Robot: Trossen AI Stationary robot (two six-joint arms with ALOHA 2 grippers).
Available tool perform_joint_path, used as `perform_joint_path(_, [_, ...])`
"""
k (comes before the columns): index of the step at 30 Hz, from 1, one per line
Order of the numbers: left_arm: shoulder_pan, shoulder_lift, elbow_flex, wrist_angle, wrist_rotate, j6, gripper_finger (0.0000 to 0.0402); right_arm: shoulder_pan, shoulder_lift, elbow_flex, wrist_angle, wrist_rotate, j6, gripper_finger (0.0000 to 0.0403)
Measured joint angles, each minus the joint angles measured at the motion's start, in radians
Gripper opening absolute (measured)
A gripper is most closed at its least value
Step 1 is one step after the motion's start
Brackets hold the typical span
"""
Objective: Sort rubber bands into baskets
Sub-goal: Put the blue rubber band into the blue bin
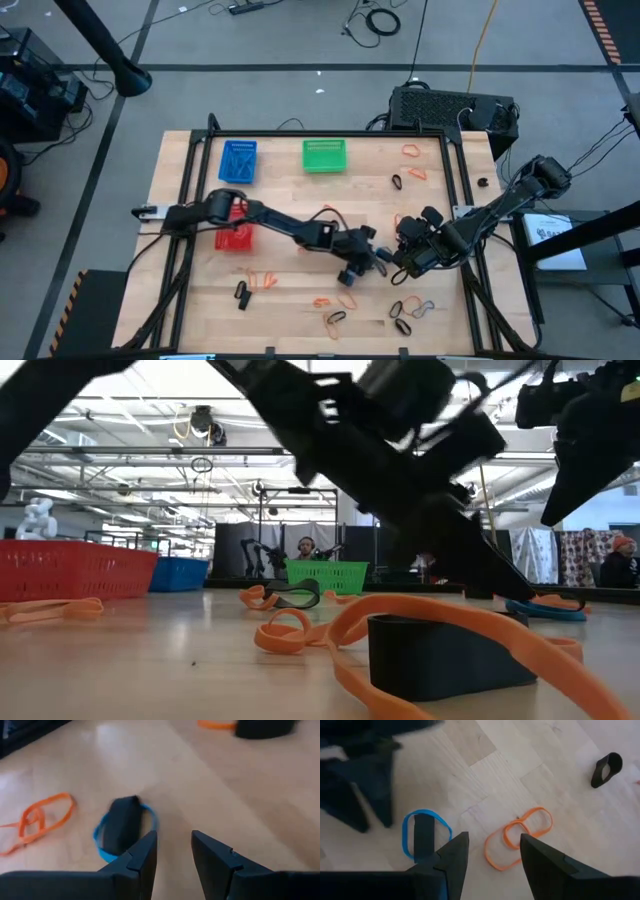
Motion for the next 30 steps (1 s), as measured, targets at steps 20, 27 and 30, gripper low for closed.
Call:
perform_joint_path(20, [0.078, 0.079, 0.089, -0.071, 0.163, -0.033, 0.0130, 0.000, 0.000, 0.000, 0.000, 0.018, -0.022, 0.0171])
perform_joint_path(27, [0.078, 0.082, 0.089, -0.063, 0.163, -0.034, 0.0062, 0.000, 0.000, 0.000, 0.000, 0.020, -0.029, 0.0171])
perform_joint_path(30, [0.079, 0.084, 0.089, -0.038, 0.153, -0.082, 0.0012, 0.000, 0.000, -0.001, 0.000, 0.021, -0.029, 0.0171])
